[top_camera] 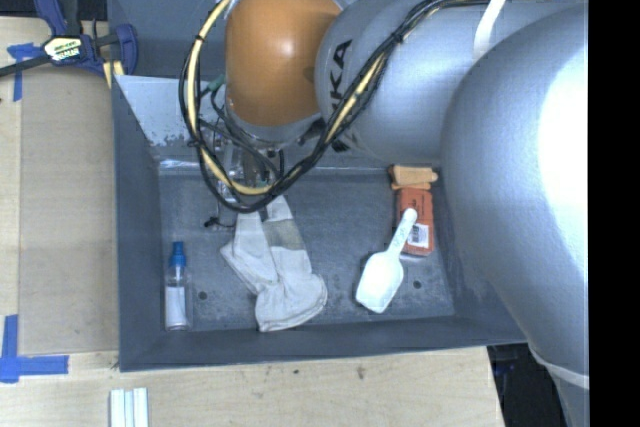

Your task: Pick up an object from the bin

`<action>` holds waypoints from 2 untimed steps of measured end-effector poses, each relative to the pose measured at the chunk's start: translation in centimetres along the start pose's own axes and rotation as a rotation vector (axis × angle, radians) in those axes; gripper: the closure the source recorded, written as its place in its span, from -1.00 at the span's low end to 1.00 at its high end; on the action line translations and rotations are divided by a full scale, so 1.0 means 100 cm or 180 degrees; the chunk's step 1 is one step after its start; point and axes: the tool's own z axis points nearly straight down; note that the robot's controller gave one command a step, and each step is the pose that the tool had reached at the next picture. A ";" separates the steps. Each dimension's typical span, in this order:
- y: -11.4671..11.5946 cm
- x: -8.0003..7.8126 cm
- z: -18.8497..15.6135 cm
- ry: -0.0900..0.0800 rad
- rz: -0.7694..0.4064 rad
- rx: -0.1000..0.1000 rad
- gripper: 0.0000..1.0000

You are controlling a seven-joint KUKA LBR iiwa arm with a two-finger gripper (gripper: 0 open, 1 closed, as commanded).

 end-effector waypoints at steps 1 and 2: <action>0.000 0.000 0.000 0.0000 0.0000 0.0000 -1.00; -0.034 0.004 -0.046 0.0013 -0.0093 0.0004 -1.00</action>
Offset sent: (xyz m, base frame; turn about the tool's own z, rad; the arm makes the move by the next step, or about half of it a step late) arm -0.0041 -0.0452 0.0618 -0.0335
